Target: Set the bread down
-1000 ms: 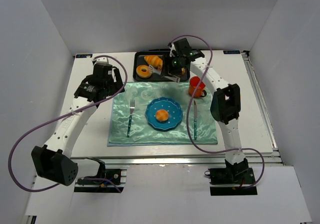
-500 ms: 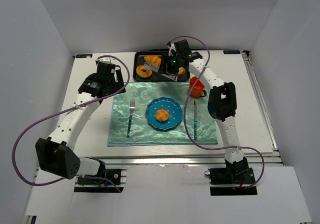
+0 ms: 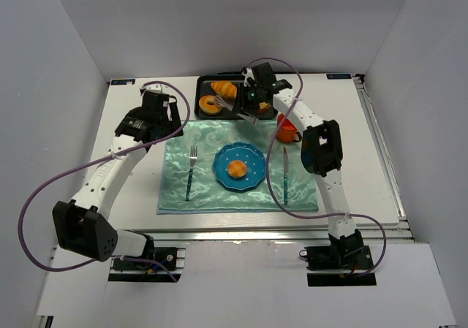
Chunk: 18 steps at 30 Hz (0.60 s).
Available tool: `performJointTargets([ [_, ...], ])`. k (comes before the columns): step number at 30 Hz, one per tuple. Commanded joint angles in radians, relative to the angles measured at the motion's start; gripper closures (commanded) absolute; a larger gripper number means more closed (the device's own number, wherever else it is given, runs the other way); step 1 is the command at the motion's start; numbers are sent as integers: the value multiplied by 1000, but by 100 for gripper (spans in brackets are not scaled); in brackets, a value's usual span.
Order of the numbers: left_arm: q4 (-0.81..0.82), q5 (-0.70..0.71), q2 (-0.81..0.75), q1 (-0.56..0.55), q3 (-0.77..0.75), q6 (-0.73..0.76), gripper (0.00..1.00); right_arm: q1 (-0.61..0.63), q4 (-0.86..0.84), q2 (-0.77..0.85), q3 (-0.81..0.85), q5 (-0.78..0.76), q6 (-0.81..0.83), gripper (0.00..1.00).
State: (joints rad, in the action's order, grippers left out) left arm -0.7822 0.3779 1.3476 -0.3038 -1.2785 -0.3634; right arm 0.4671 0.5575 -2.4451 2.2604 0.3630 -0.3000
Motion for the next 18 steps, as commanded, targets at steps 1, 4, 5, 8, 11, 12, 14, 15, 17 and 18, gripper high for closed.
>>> performJointTargets([
  [1, 0, 16, -36, 3, -13, 6, 2, 7, -14, 0, 28, 28, -1, 73],
  [4, -2, 21, -44, 3, -15, 7, 2, 7, -37, 20, 36, 43, -37, 90],
  [5, 1, 23, -45, 3, -18, 11, 2, 7, -53, 35, 42, 50, -50, 93],
  [8, 4, 24, -53, 3, -24, 12, 2, 7, -85, 76, 47, 54, -114, 97],
  [11, 9, 24, -65, 3, -27, 12, 2, 5, -128, 125, 42, 56, -177, 97],
  [12, 9, 26, -70, 3, -28, 12, 2, 5, -136, 141, 39, 51, -186, 97],
  [14, 8, 26, -83, 3, -35, 15, 2, 7, -142, 199, 16, 40, -197, 97],
  [15, 9, 26, -88, 3, -36, 14, 2, 5, -139, 221, 2, 37, -197, 97],
  [17, 11, 29, -110, 3, -38, 14, 2, 1, -116, 303, -68, 42, -189, 97],
  [18, 9, 30, -116, 3, -36, 15, 2, -1, -101, 331, -96, 50, -185, 97],
])
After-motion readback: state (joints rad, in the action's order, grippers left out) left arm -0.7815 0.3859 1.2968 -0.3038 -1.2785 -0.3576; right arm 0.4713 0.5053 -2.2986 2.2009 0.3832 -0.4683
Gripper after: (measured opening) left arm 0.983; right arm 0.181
